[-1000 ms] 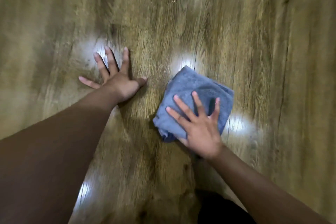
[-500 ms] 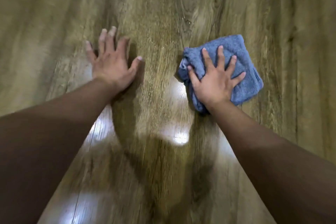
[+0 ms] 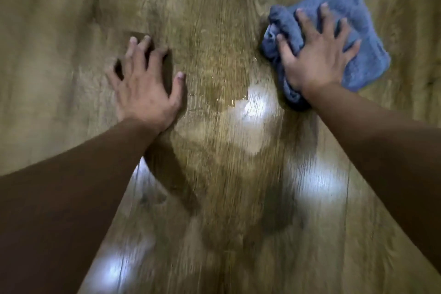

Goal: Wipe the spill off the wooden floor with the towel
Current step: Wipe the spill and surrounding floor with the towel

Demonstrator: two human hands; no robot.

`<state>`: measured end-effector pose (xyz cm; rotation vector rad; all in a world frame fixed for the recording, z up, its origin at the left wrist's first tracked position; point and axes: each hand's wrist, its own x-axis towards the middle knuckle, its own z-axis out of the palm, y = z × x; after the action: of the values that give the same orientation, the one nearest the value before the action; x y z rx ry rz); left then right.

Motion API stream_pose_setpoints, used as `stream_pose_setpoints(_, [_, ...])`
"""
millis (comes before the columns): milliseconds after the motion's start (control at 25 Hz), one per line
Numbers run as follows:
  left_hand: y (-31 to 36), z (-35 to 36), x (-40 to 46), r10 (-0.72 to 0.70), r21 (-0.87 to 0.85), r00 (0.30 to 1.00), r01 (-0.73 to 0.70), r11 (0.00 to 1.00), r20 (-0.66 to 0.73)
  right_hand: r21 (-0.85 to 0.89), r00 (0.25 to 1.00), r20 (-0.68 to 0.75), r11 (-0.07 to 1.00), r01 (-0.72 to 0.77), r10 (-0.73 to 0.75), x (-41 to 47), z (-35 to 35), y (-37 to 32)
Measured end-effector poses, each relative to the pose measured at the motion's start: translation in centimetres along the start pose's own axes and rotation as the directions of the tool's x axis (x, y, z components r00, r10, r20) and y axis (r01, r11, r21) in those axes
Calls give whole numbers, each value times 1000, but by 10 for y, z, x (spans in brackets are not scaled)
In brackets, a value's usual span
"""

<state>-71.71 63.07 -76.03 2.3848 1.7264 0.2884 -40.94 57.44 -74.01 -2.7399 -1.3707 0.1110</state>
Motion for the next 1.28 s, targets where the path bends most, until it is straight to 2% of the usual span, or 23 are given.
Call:
stream_pose_setpoints(160, [3,-2,2,4,0,1000,-4,1000,-14,-8,999,2,999,43,-43,1,-7,-2])
stream_pose_setpoints(280, [4,-5,4,6,12,1000,-5,1000,-13,34,979,3,978,204,-205,-17,-11,-5])
stream_pose_setpoints(400, [5,-6,5,7,-2,1000,-7,1000,-6,103,957,-59,952,290,-285,-52,-8,-4])
stream_pose_setpoints(560, [5,-6,5,1,6,1000,-1,1000,-7,134,948,-27,939,317,-316,-73,-20,-8])
stream_pose_setpoints(720, [6,-8,4,-11,-9,1000,11,1000,-12,50,929,21,929,368,-369,-173,-24,-23])
stream_pose_setpoints(840, [4,-5,5,0,6,1000,1,1000,-23,-20,856,115,861,509,-504,-182,-23,-11])
stream_pose_setpoints(960, [4,-4,5,-7,25,1000,8,1000,-15,-38,678,158,682,731,-718,-132,-28,11])
stream_pose_setpoints(1040, [4,-3,6,-9,26,1000,10,1000,-15,-51,556,202,559,828,-806,-106,-26,15])
stream_pose_setpoints(1080, [3,-2,6,-7,23,1000,8,1000,-19,-57,520,216,521,852,-826,-100,-23,12])
stream_pose_setpoints(1160, [3,-2,6,-2,16,1000,2,1000,-30,-61,523,213,523,850,-825,-95,-17,4])
stream_pose_setpoints(1280, [4,-3,5,3,10,999,-2,1000,-41,-29,583,147,586,810,-799,-95,-16,1])
